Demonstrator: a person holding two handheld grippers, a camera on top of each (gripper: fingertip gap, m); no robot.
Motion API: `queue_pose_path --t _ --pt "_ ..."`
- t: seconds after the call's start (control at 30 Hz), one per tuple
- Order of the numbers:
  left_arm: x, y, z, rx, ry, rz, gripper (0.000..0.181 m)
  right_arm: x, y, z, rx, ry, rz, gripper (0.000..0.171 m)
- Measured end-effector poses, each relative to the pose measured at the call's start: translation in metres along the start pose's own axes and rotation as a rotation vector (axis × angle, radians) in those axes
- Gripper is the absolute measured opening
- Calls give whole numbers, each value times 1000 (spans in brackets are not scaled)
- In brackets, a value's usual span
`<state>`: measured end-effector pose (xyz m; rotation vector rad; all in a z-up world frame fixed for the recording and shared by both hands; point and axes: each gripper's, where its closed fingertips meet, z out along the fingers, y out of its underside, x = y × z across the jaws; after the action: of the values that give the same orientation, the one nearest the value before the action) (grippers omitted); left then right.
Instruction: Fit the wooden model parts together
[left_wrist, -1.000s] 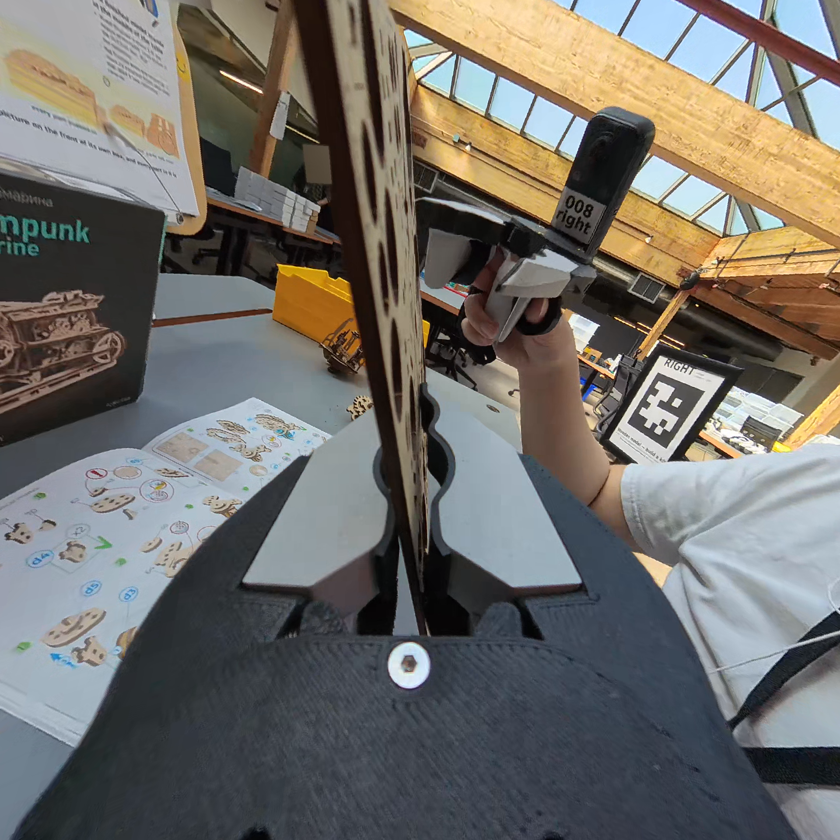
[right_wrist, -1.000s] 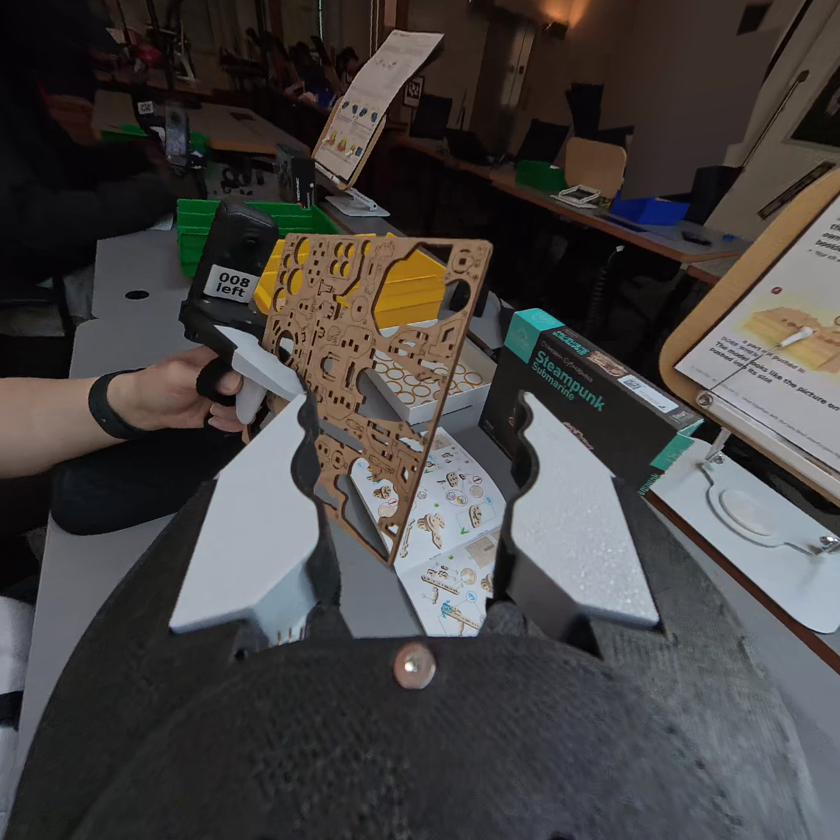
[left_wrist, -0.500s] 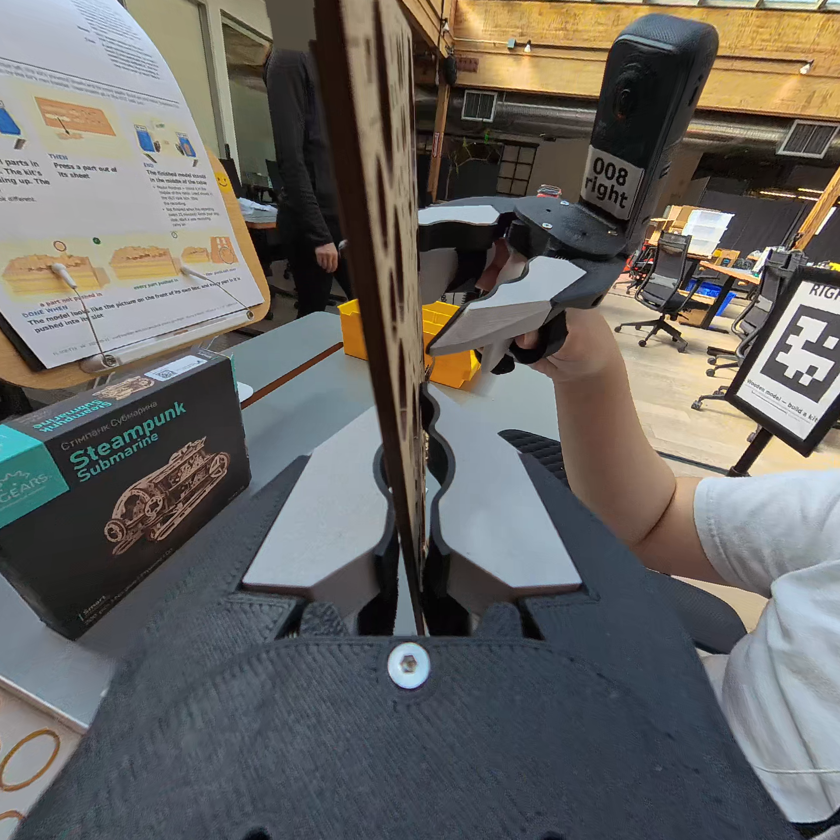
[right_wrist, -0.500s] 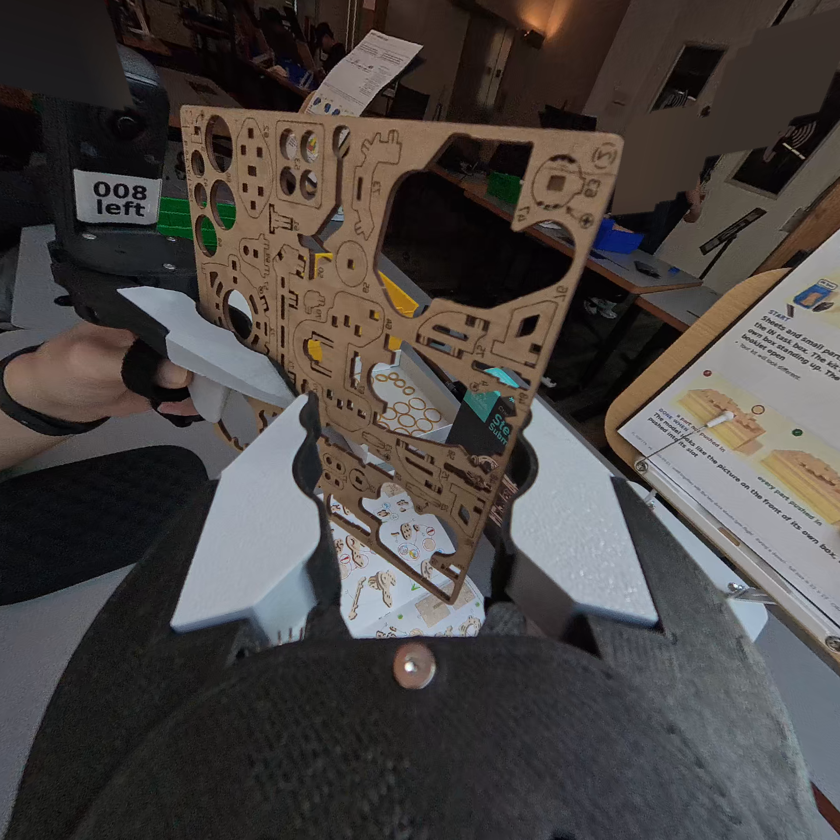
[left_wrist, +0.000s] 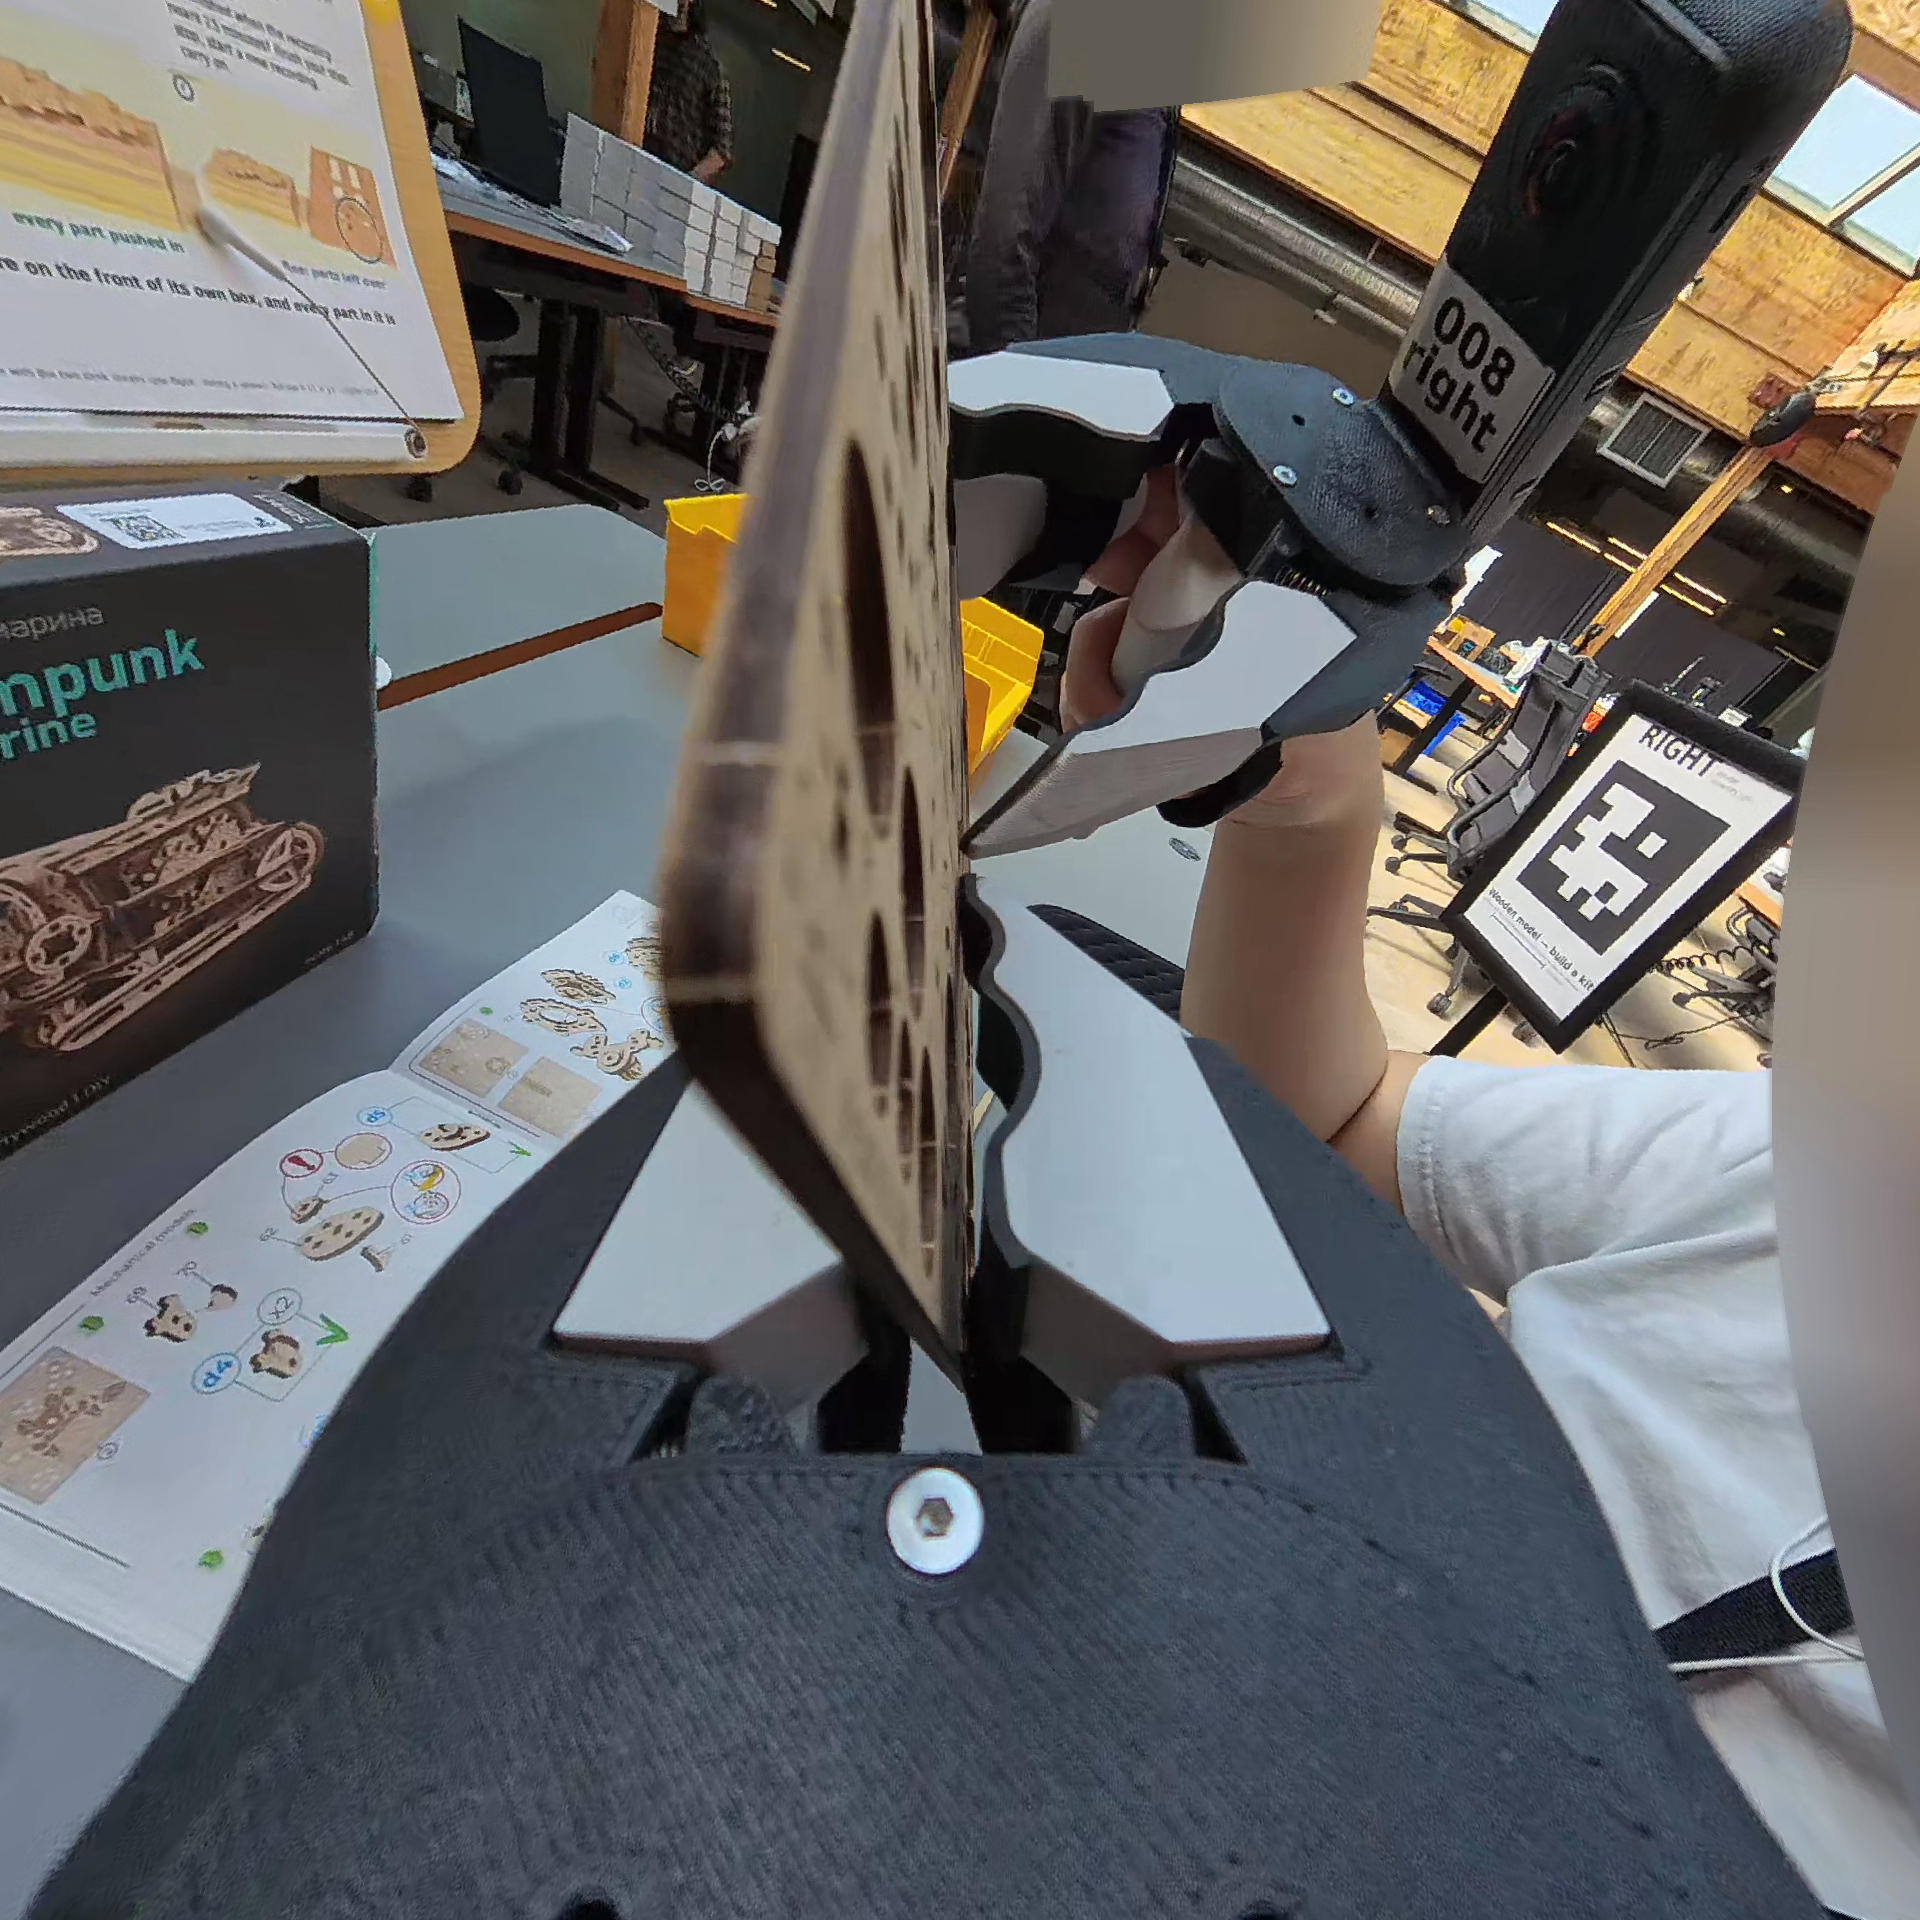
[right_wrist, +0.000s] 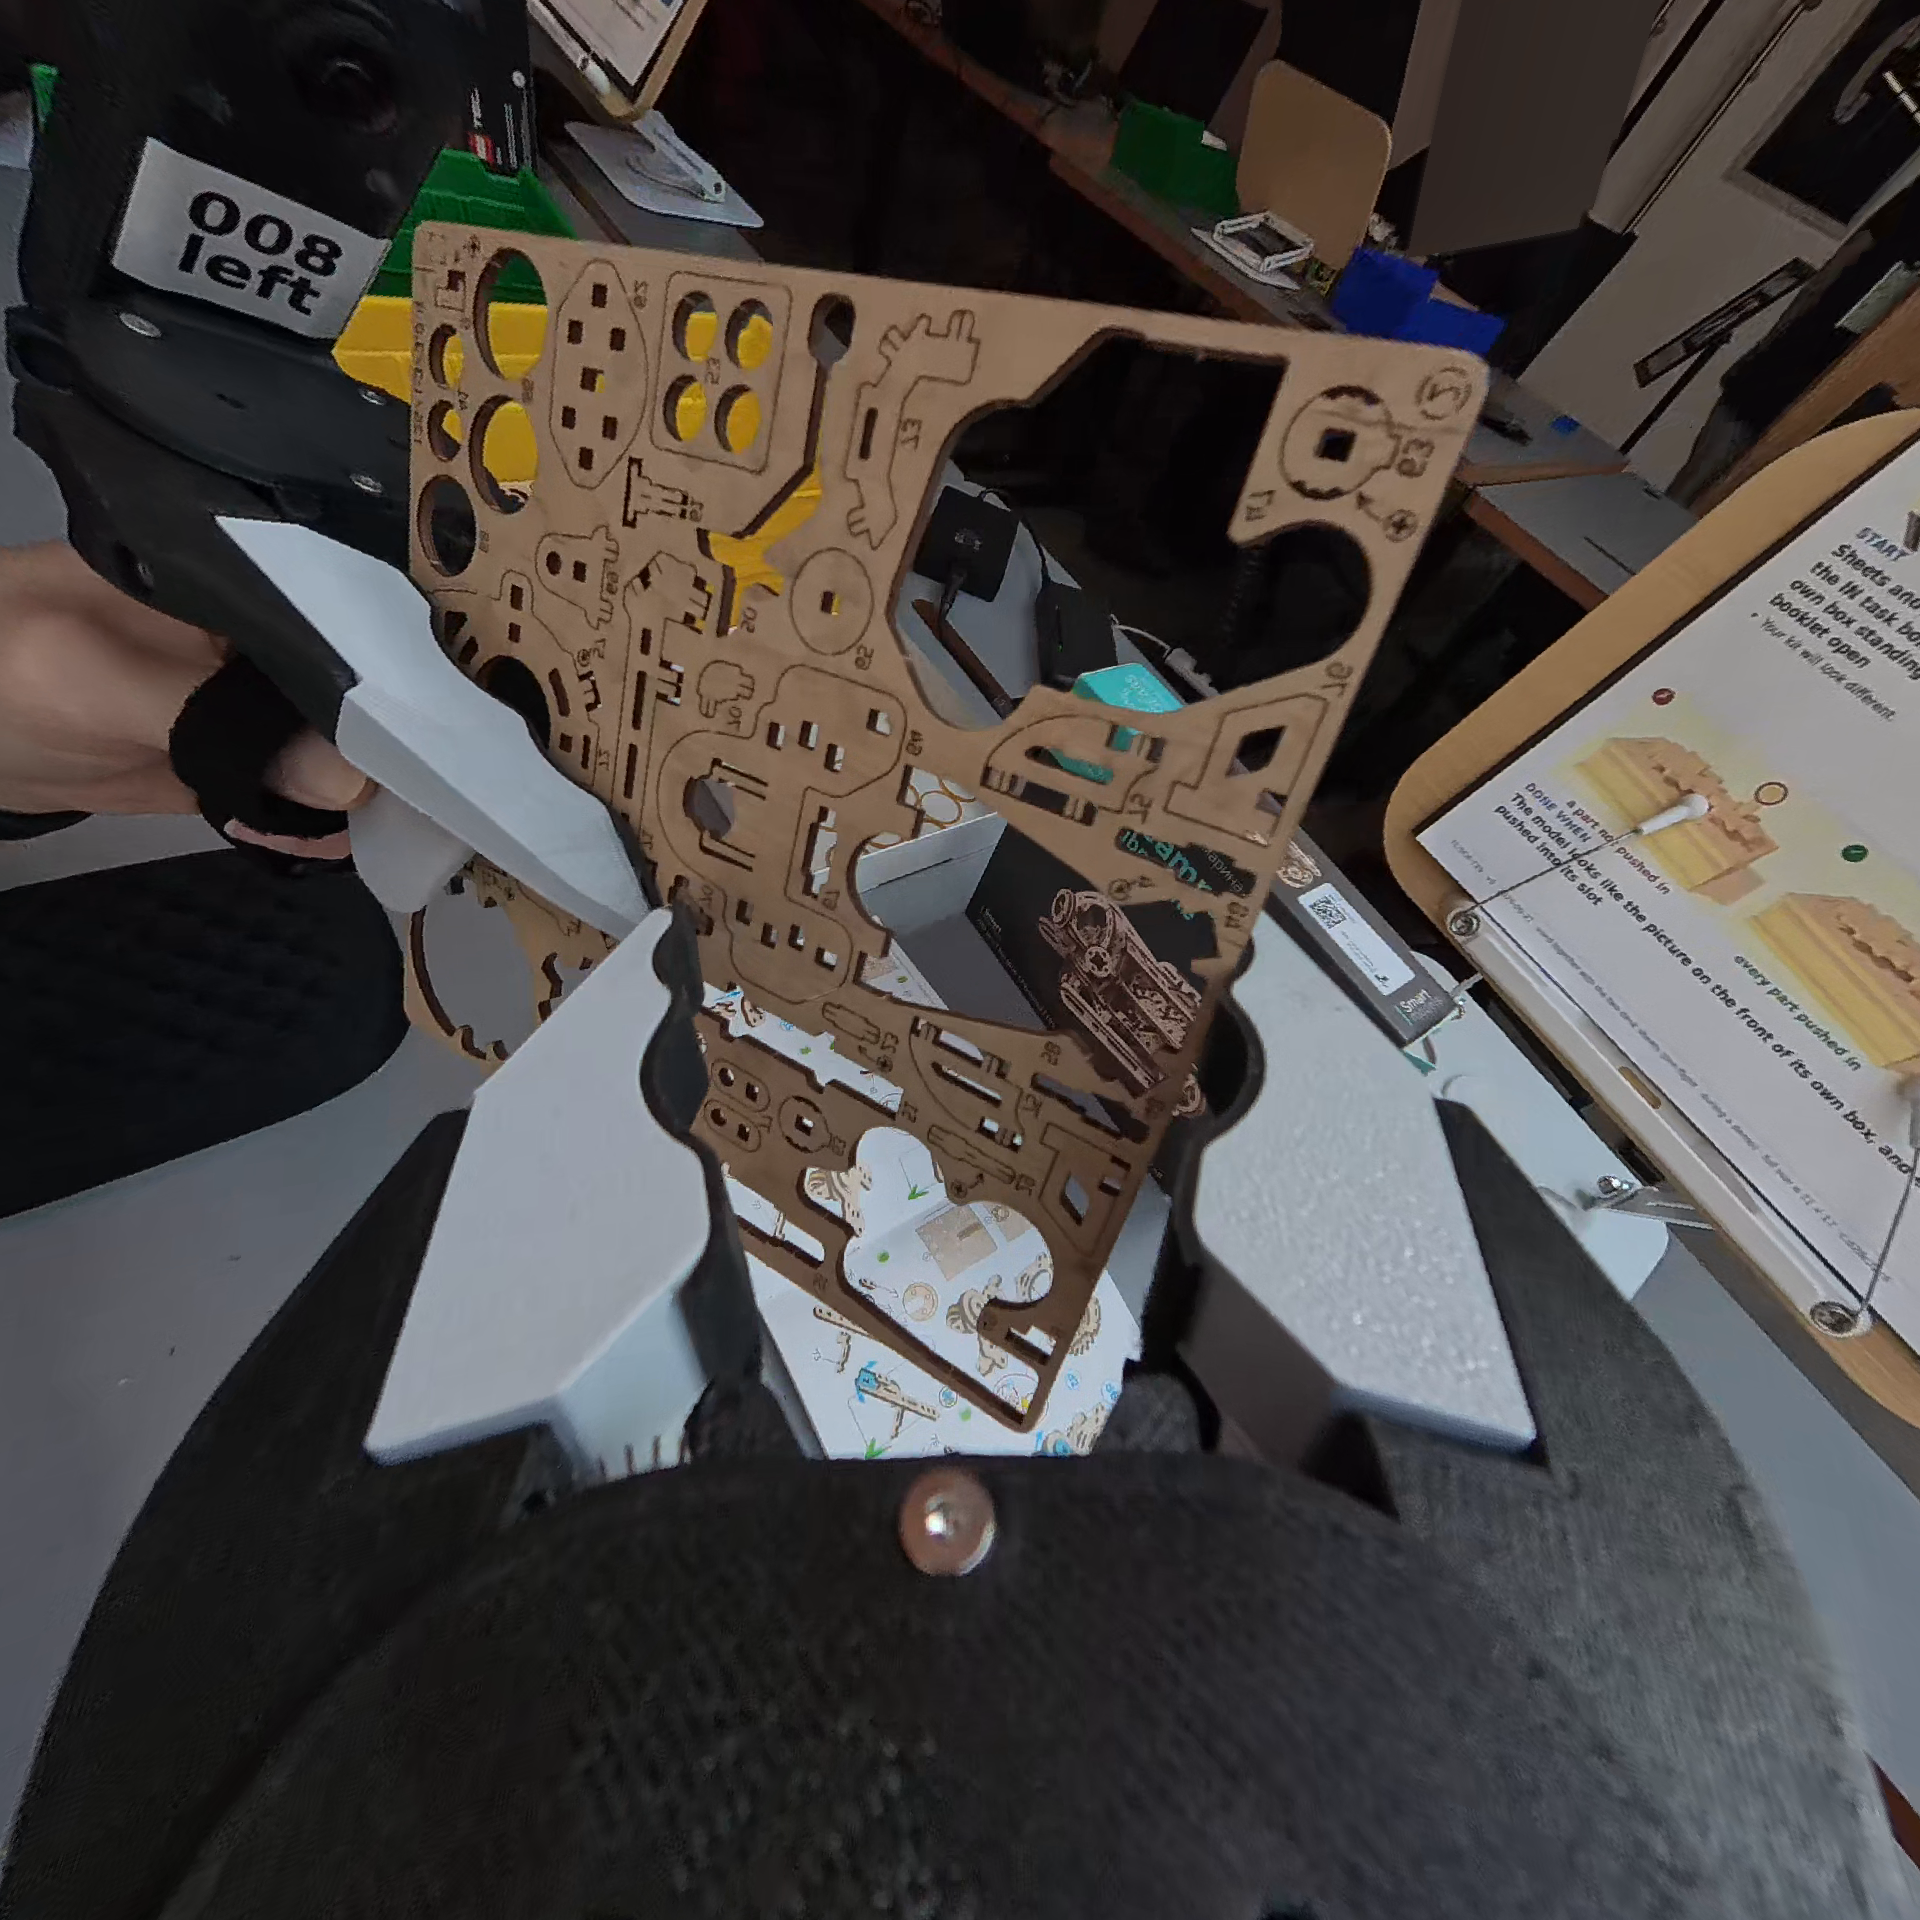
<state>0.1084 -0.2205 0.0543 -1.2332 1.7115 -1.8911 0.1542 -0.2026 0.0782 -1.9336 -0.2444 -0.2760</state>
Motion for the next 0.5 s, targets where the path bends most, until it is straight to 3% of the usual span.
queue_pose_path --t 0.5 --pt "1 3 2 -27 7 -7 1 -1 5 0 -29 -12 -3 95"
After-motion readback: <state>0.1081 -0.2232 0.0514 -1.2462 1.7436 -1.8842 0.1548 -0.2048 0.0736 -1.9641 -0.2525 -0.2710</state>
